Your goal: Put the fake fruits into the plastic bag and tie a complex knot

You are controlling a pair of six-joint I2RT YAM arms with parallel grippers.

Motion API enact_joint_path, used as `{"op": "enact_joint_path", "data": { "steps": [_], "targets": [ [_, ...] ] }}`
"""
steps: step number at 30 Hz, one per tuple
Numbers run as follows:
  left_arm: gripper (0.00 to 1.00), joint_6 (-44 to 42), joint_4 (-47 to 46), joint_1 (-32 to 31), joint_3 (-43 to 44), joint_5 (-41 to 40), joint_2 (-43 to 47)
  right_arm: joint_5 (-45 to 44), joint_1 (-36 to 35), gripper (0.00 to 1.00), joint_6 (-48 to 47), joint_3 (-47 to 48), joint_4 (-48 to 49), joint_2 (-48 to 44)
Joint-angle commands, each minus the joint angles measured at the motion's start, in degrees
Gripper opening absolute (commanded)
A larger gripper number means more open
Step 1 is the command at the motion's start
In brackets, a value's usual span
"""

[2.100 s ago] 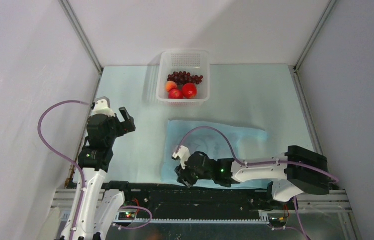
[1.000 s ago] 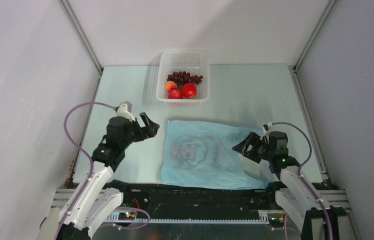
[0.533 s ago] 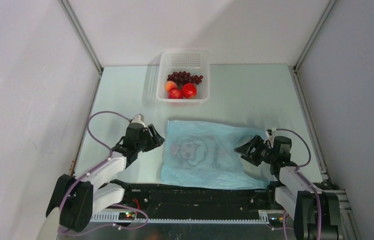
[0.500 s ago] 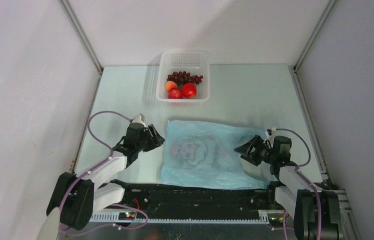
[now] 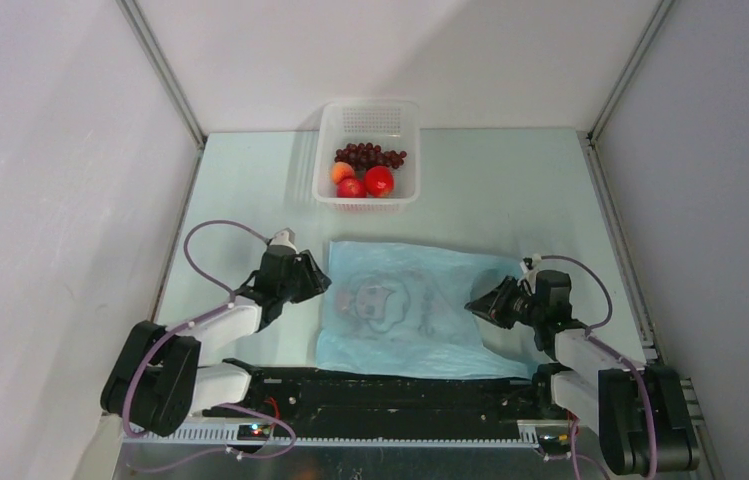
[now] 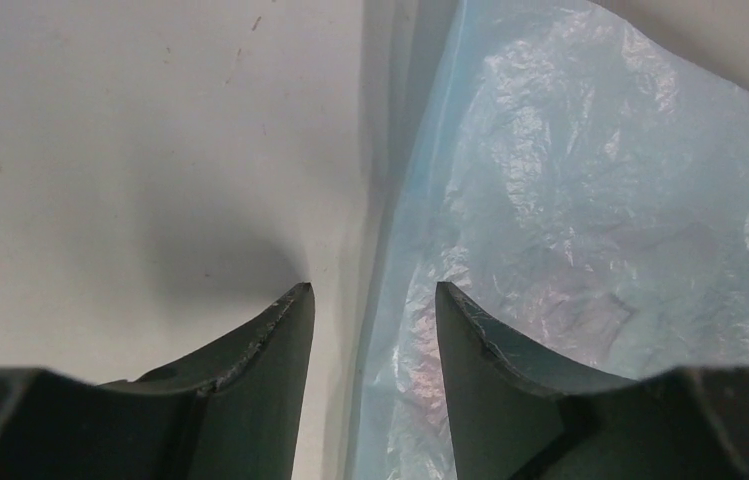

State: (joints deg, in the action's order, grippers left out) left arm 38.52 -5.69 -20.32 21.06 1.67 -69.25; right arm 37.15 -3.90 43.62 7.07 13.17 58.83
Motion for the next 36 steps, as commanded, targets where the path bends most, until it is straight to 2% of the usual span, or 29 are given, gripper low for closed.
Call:
{"op": "enact_joint_path", "data": {
  "steps": [1,4,5,8,13,19,24,28,33,36],
  "targets": [
    [0.55,-1.8,1.2,-0.5,0.8,-5.4,2.5,-1.8,-0.9,0.15,-0.1,0.9,2.8,-0.5],
    [0.57,-2.5,3.9,-0.7,2.0,-7.0,4.1,-1.7,-1.3,0.01,-0.4,1.8,3.5,0.0],
    [0.58,-2.8,4.4,-0.8,2.3,-7.8,4.8,-1.3,-1.4,0.0,-0.4,1.9,4.1,0.2],
    [0.64,-4.2,9.7,-1.6,5.0,-10.9,7.3,-0.2,-2.1,0.0,0.0,3.0,5.0,0.4],
    [0.83,-7.5,18.3,-5.0,12.6,-17.2,11.9,-0.9,-6.7,0.0,0.9,6.8,3.3,-4.2],
    [0.89,-6.3,22.8,-10.1,22.9,-12.0,13.9,-8.3,-15.9,0.0,0.0,13.0,-1.1,-11.2],
    [0.9,-3.0,18.8,-15.7,28.9,-3.4,10.6,-12.2,-22.9,0.0,0.3,17.7,-2.1,-10.9],
    [0.92,-5.4,12.2,-19.9,30.3,4.9,7.0,-14.2,-26.2,0.0,0.8,19.5,-1.8,-9.6],
    [0.98,-10.6,-0.6,-22.7,25.3,14.5,6.5,-14.1,-27.8,0.0,3.0,20.1,-0.8,-9.5],
    [0.99,-15.7,-5.1,-24.8,20.9,15.4,7.3,-13.5,-28.0,0.0,4.1,20.4,-0.9,-9.8]
  ]
}}
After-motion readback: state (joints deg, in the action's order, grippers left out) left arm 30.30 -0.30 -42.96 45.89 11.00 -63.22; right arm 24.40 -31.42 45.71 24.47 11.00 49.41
